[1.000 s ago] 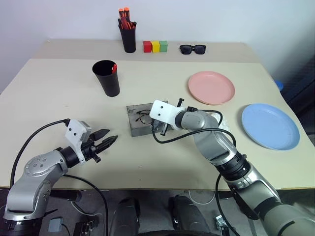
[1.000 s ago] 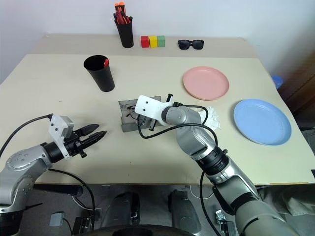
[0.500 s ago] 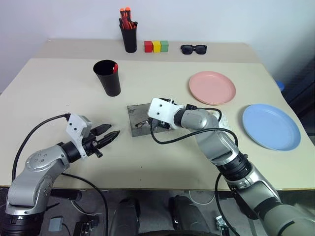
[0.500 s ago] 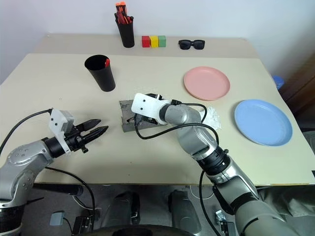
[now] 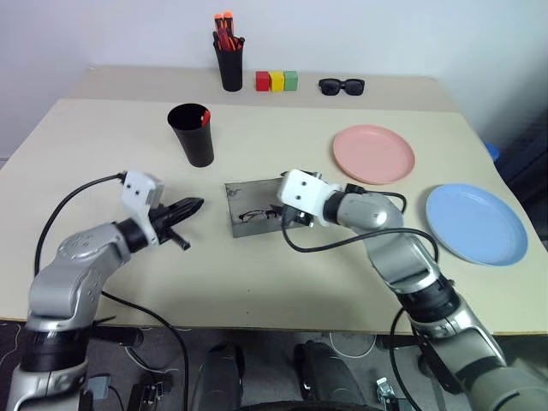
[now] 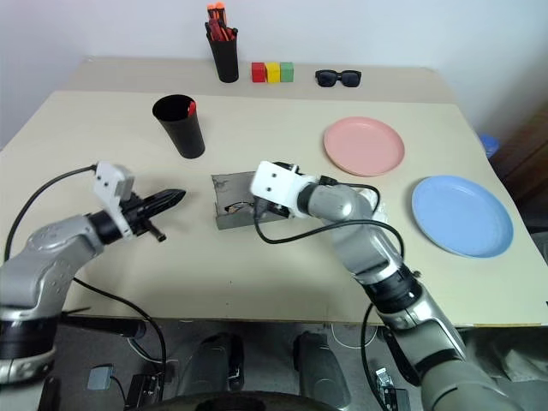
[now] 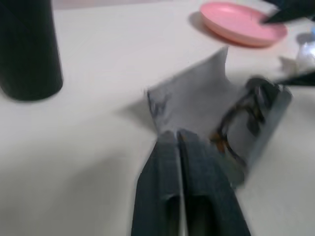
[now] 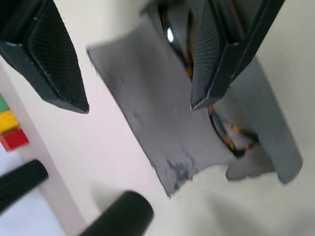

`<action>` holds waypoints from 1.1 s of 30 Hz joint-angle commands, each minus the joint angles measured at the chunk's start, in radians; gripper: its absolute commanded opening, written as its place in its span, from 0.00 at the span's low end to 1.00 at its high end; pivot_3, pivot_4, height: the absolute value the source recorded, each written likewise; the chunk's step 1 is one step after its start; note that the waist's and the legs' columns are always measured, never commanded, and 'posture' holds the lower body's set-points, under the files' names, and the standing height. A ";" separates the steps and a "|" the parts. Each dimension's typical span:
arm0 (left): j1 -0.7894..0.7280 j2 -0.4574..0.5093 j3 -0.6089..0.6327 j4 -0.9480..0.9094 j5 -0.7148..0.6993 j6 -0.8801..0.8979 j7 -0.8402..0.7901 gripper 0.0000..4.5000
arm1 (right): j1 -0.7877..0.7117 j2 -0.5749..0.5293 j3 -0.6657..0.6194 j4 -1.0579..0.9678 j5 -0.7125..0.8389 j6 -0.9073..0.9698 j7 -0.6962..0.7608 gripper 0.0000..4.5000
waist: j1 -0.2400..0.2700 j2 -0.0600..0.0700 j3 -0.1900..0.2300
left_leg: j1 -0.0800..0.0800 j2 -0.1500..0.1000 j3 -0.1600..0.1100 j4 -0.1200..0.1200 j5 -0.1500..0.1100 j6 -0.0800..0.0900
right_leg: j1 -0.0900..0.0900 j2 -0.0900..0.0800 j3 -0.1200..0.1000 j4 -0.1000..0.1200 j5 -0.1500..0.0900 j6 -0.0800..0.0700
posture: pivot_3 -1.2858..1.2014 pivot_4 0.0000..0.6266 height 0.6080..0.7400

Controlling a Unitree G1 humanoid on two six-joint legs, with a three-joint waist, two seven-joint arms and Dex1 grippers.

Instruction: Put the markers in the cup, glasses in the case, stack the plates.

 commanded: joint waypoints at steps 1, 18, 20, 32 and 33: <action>-0.155 -0.012 -0.080 0.096 0.060 0.033 0.022 0.01 | 0.051 -0.055 -0.078 -0.077 0.046 -0.073 0.016 0.74 | -0.003 0.000 0.000 | 0.000 0.000 0.000 0.000 0.000 0.000 | 0.000 0.000 0.000 0.000 0.000 0.000 | 0.52 0.24 0.87; -0.777 -0.213 -0.324 1.002 0.319 -0.060 -0.208 0.01 | 0.496 -0.115 -0.360 -0.338 0.297 -0.037 -0.020 0.74 | -0.009 0.000 0.000 | 0.000 0.000 -0.002 -0.002 0.000 0.000 | -0.001 0.002 0.000 0.000 0.001 0.004 | 0.52 0.24 0.87; -0.776 -0.211 -0.339 1.014 0.338 -0.076 -0.252 0.01 | 0.520 -0.123 -0.365 -0.361 0.320 -0.029 -0.015 0.74 | -0.009 0.000 0.001 | 0.000 0.000 -0.002 -0.002 0.000 0.000 | -0.001 0.002 0.000 0.000 0.001 0.004 | 0.52 0.24 0.87; -0.548 -0.087 -0.389 0.615 0.337 -0.105 -0.524 0.01 | 0.501 -0.142 -0.336 -0.322 0.311 -0.064 -0.050 0.74 | -0.008 0.000 0.000 | 0.000 0.000 -0.002 -0.001 0.000 0.000 | -0.001 0.002 0.000 0.000 0.001 0.002 | 0.52 0.24 0.87; -0.519 -0.075 -0.388 0.567 0.332 -0.103 -0.535 0.01 | 0.482 -0.139 -0.330 -0.309 0.309 -0.067 -0.054 0.74 | -0.008 0.000 0.001 | 0.000 0.000 -0.002 -0.001 0.000 0.000 | -0.001 0.002 0.000 0.000 0.001 0.002 | 0.52 0.24 0.87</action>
